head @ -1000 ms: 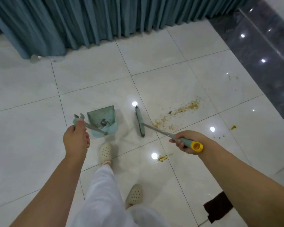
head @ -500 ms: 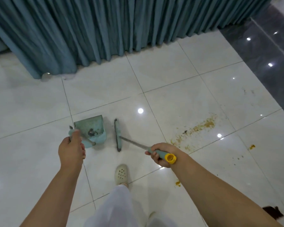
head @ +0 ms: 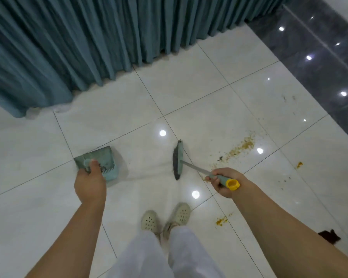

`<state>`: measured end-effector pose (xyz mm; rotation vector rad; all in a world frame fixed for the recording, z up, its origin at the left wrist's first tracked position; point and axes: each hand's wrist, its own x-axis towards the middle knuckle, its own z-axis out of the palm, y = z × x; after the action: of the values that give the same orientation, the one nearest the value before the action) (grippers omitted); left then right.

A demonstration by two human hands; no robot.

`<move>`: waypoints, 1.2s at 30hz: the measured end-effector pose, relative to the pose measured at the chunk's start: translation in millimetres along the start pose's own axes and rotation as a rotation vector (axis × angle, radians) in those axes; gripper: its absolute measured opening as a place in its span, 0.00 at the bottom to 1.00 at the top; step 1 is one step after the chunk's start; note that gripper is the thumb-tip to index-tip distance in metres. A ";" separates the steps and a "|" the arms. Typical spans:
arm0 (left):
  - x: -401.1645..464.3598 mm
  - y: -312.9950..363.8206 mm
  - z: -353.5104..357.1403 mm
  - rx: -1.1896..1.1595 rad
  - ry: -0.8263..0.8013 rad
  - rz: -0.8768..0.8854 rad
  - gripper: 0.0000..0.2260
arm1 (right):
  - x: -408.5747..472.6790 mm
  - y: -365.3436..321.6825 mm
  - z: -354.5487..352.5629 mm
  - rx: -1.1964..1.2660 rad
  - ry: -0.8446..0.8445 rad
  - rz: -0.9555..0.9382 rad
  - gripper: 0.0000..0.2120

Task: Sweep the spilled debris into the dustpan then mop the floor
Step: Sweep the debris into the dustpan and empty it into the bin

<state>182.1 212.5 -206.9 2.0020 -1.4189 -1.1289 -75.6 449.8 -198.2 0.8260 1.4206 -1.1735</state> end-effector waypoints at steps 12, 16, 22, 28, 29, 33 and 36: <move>-3.9 29.9 23.2 0.030 0.085 0.021 0.24 | -14.3 -36.7 -9.2 -0.185 -0.101 0.013 0.04; 4.6 33.5 12.6 0.006 0.093 0.008 0.24 | -12.4 -23.1 33.0 -0.259 -0.190 0.091 0.05; 14.8 27.4 -1.6 0.015 0.097 -0.025 0.23 | 4.7 6.2 105.4 -0.389 -0.292 0.234 0.05; 16.0 25.8 7.0 0.049 0.100 -0.032 0.20 | 25.1 12.9 157.1 -0.443 -0.316 0.289 0.05; 16.1 25.1 10.6 0.060 0.098 -0.029 0.20 | 27.9 8.6 159.6 -0.438 -0.314 0.276 0.05; 13.2 24.9 24.9 0.112 0.081 0.006 0.20 | 35.5 -23.8 152.2 -0.412 -0.270 0.204 0.03; 7.8 30.2 38.0 0.098 0.041 0.023 0.21 | 39.4 -59.1 132.1 -0.352 -0.238 0.145 0.03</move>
<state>135.2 197.7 -209.3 2.0583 -1.4992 -1.0213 -99.8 303.0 -217.0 0.5143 1.2974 -0.8478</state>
